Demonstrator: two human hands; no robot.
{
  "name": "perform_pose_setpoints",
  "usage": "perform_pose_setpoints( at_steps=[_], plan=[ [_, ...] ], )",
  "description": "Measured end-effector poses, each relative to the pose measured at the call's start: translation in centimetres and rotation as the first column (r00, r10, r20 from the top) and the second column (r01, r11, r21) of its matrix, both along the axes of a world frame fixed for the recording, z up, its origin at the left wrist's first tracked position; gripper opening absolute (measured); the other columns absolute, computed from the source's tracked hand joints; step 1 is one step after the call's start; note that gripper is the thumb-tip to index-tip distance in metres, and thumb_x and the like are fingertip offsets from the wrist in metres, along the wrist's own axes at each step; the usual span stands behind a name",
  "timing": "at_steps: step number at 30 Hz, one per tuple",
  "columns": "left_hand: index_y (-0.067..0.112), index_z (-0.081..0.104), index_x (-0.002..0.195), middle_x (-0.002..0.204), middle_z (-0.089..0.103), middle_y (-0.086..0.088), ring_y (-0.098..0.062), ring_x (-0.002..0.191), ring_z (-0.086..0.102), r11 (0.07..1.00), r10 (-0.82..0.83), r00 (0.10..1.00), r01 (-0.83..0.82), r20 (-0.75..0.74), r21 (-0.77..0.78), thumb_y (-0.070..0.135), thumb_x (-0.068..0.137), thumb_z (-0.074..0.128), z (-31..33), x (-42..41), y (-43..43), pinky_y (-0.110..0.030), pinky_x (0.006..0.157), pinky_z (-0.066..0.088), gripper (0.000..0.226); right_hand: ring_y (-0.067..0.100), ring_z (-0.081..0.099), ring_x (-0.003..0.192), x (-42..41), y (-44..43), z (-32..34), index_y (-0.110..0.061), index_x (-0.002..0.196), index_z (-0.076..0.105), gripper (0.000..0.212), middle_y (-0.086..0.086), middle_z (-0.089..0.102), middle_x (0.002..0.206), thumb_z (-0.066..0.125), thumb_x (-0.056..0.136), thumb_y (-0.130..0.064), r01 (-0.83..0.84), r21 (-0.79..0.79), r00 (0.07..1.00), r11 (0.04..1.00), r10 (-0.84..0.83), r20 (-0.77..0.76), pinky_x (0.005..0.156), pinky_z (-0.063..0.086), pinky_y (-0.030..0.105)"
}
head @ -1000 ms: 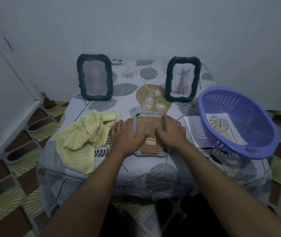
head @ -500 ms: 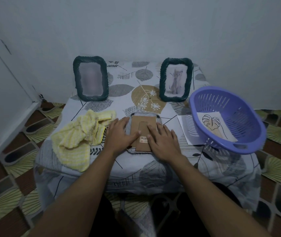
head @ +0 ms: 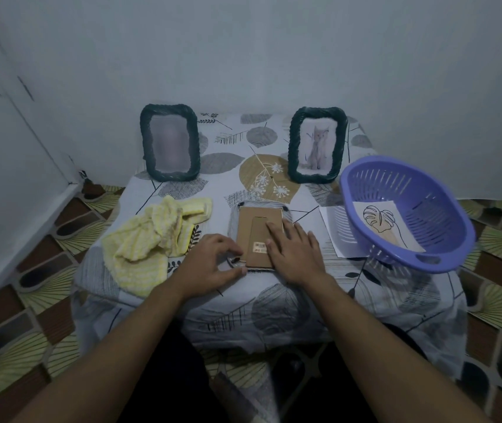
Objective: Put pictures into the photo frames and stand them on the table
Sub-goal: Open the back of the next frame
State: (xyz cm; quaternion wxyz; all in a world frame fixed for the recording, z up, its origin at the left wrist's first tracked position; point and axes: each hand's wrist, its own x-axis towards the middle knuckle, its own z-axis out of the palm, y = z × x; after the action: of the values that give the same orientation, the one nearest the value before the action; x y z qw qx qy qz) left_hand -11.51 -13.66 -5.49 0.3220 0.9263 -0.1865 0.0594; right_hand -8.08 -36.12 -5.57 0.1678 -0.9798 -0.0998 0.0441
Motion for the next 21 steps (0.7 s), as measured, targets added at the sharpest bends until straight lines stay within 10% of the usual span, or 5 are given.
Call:
perform_pose_setpoints(
  at_steps=[21],
  plan=[
    [0.031,0.062,0.103,0.115,0.051,0.008,-0.018,0.115,0.046,0.992,-0.071,0.991,0.059,0.11,0.112,0.05,0.082,0.06,-1.0,-0.1,0.4,-0.045,0.096,0.039,0.028,0.022,0.007,0.153,0.0,-0.2,0.0,-0.043,0.157,0.013,0.053,0.0,0.011,0.167,0.02,0.105,-0.051,0.003,-0.01,1.0,1.0,-0.003,-0.005,0.123,0.0,0.046]
  ],
)
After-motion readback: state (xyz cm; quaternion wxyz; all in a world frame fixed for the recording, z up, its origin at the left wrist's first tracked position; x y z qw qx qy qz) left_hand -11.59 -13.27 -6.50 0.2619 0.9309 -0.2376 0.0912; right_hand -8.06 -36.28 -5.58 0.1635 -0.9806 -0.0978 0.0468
